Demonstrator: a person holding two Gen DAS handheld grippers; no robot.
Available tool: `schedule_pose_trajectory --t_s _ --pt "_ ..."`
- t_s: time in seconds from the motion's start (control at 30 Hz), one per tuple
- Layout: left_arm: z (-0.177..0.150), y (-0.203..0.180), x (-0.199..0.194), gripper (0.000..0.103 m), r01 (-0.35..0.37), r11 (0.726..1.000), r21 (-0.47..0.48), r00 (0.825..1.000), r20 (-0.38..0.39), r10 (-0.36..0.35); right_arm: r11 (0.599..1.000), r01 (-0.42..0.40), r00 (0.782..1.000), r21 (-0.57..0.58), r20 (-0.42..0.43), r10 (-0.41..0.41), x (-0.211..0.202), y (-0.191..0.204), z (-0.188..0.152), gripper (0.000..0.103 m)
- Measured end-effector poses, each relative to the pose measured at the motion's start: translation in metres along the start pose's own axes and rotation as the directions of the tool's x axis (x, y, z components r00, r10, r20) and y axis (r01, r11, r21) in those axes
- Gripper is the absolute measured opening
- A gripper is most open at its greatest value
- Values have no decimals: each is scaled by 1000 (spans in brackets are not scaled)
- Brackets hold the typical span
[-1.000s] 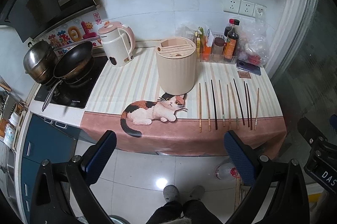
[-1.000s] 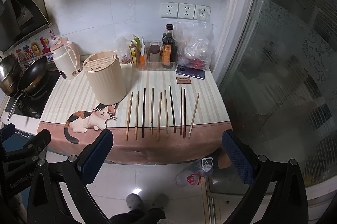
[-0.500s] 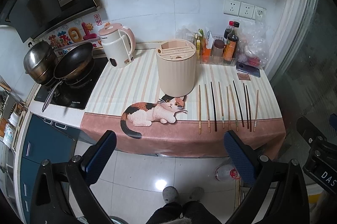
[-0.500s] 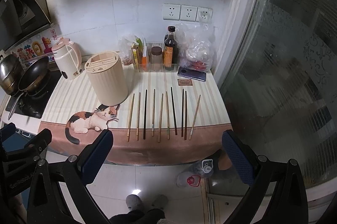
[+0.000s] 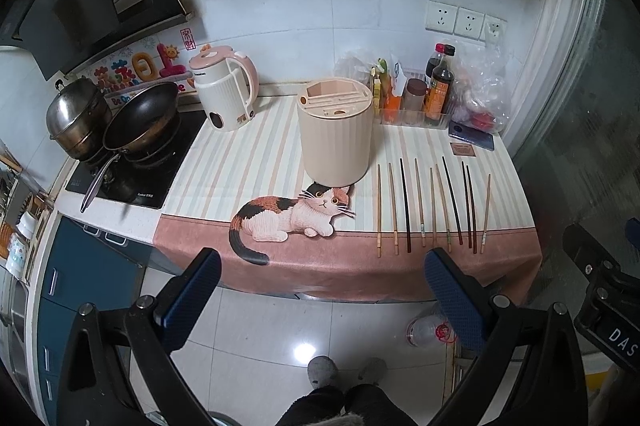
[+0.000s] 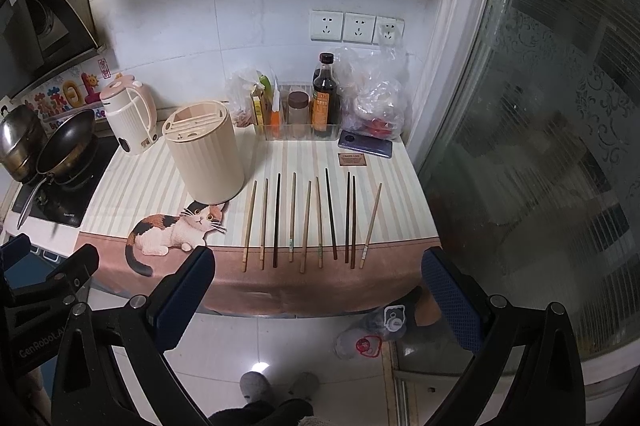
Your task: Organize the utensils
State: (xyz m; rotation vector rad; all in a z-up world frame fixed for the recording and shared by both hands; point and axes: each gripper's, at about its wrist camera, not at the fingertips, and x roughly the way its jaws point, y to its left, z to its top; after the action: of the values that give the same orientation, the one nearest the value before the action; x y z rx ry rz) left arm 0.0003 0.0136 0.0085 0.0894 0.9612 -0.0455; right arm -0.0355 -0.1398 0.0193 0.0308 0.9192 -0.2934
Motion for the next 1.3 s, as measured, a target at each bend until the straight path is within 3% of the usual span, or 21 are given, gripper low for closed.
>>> schedule_pose_trajectory --t_s 0.87,1.13,1.3 --pt "-3 -2 -3 103 22 1000 -11 1000 2 -22 1000 -2 1000 -2 4 2 -4 1 4 103" --pt "9 -3 28 103 49 998 26 984 169 -53 995 -27 999 101 29 24 11 -10 4 103" --pt "27 -13 76 103 94 993 77 978 181 -107 975 32 999 221 -33 -25 62 -41 3 103"
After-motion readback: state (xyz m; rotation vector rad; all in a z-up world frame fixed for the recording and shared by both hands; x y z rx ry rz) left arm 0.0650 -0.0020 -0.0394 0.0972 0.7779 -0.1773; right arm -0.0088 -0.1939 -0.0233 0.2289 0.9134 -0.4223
